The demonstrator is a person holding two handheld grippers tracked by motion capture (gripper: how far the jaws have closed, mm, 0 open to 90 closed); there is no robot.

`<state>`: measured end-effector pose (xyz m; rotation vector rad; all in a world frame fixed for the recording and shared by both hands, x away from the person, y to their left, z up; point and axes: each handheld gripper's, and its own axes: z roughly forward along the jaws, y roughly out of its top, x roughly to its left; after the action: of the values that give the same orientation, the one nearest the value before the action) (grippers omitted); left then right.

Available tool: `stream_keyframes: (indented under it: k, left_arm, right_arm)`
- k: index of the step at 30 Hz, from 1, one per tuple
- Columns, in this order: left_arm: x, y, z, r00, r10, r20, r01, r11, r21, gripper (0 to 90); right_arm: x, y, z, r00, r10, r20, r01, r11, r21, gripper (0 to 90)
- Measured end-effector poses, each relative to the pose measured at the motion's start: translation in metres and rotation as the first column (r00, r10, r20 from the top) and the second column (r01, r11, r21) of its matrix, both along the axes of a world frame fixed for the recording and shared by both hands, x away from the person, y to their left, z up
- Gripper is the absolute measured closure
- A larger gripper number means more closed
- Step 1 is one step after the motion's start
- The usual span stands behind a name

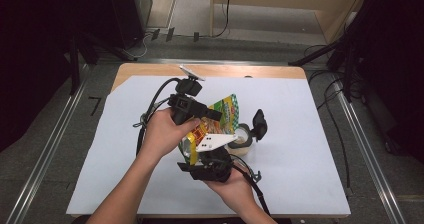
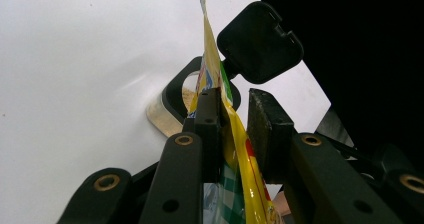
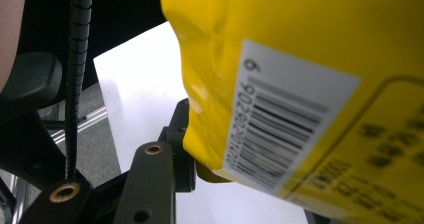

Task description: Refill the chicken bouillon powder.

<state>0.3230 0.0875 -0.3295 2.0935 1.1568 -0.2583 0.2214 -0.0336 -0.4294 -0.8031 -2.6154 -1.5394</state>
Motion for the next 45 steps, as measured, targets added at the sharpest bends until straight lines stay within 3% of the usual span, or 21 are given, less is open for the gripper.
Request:
stream_keyframes:
  k: [27,45]
  left_arm:
    - [-0.003,-0.0033,0.0012,0.9998,0.0,0.021,0.0,0.9997,0.024,75.5]
    - [-0.0022,-0.0018,0.0022,1.0,0.003,0.009,-0.003,1.0,0.008,75.1]
  right_arm:
    - [0.0,0.0001,-0.0021,1.0,-0.005,0.003,0.005,1.0,0.003,62.2]
    - [-0.0007,-0.0009,0.0002,1.0,-0.001,-0.001,0.001,1.0,0.002,62.4]
